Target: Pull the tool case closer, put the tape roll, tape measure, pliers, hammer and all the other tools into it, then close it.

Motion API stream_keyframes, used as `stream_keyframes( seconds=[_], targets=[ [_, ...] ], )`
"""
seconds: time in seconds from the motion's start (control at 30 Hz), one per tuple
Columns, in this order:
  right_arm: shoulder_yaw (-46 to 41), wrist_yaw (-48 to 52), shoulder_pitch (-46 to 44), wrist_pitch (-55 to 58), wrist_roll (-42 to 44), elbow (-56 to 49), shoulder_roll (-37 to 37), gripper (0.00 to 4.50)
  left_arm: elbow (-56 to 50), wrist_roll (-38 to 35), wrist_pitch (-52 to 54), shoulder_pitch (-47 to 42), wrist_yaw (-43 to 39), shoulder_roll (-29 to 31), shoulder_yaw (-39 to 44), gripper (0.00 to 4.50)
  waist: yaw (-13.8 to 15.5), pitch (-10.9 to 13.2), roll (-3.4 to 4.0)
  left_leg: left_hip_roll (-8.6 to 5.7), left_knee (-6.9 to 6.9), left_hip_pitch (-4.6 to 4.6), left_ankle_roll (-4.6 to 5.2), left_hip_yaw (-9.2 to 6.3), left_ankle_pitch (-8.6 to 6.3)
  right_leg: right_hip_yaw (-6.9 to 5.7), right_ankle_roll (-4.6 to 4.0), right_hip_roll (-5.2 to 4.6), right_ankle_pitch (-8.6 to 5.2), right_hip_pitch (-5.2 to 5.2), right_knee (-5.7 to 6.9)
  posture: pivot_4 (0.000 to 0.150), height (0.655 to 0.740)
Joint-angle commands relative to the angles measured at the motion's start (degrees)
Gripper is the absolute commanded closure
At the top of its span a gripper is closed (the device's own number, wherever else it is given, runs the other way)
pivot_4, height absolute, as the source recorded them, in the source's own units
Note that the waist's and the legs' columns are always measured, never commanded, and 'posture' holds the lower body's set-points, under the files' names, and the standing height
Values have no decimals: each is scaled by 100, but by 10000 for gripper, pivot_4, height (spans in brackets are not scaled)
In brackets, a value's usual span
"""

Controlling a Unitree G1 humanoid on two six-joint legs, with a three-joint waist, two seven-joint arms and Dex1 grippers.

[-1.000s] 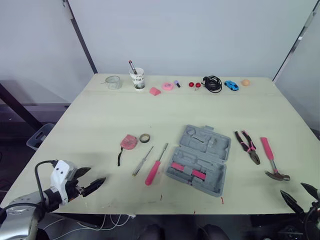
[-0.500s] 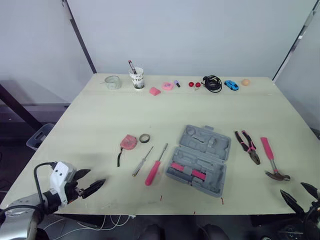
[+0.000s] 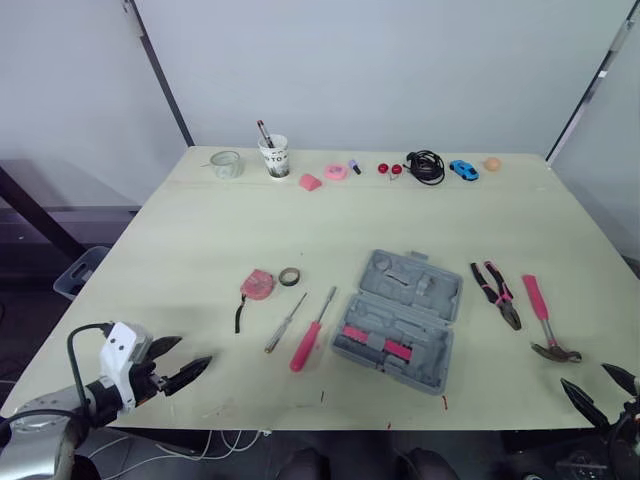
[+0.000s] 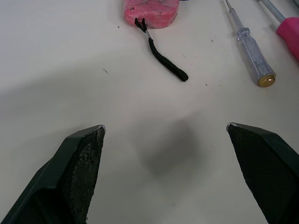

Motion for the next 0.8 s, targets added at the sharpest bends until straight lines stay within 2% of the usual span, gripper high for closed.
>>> stream_keyframes(
  seconds=[0.03, 0.33, 0.47, 0.8],
  targets=[
    [-17, 81, 53, -52, 82, -292, -52, 0, -56, -172, -81, -260, -255, 218, 138, 552, -4, 0, 1, -1, 0, 0, 1, 0, 0, 0, 0, 0, 0, 1, 0, 1500, 7400],
    [253, 5, -142, 550, 197, -1088, -117, 0, 700, 113, -220, -1624, -911, 517, -440, 552, -5, -1, 5, -13, 0, 0, 24, 8, 14, -24, 1, 12, 0, 5, 0, 1500, 7400],
    [465, -126, -366, 904, 140, -1471, -193, 0, 1059, 358, -342, -2391, -1171, 520, -914, 552, 0, -1, 1, -31, 3, -5, 26, 2, 15, -36, 4, 53, 0, 7, 3, 1500, 7400],
    [1142, -340, -1295, 1814, -100, -1701, -530, 0, 2283, 1010, -664, -4355, -1679, -101, -2062, 552, 14, 2, -2, -41, 43, -20, 26, 3, 15, -35, 31, 98, 12, 18, 12, 1500, 7400]
  ],
)
